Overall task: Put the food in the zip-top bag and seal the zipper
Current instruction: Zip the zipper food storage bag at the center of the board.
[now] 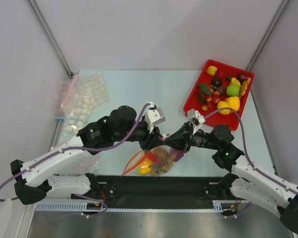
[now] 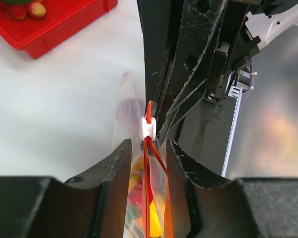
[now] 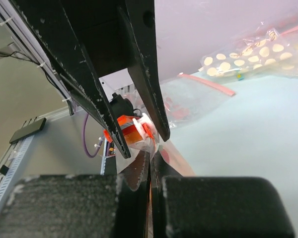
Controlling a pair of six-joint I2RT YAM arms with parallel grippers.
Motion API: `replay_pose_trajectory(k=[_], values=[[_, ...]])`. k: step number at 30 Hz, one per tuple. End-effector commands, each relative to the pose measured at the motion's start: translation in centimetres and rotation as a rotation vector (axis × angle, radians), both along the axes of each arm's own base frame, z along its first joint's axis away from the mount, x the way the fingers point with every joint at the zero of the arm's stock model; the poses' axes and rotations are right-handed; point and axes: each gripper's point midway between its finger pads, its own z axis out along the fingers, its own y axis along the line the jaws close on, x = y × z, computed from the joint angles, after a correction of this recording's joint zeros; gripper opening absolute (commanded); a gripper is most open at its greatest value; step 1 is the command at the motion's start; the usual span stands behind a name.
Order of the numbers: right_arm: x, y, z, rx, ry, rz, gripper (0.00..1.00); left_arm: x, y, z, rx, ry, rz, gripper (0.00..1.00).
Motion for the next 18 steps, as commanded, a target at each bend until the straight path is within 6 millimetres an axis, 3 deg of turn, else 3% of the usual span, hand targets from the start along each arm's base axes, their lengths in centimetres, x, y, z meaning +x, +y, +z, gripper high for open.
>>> replay_pose_trajectory(k=[1, 10, 18], values=[[0.0, 0.0, 2.4, 0.069, -0.054, 0.003, 0.00, -0.2, 0.4, 0.1, 0.003, -0.005, -0.005, 0.39], [-0.1, 0.5, 2.0, 0.051, -0.043, 0.025, 0.00, -0.2, 0.4, 1.2, -0.044, -0.007, -0.011, 0.48], [-0.5, 1.1, 1.6, 0.029, -0.050, 0.047, 0.00, -0.3, 0.6, 2.3, -0.109, -0.008, -0.029, 0.40]])
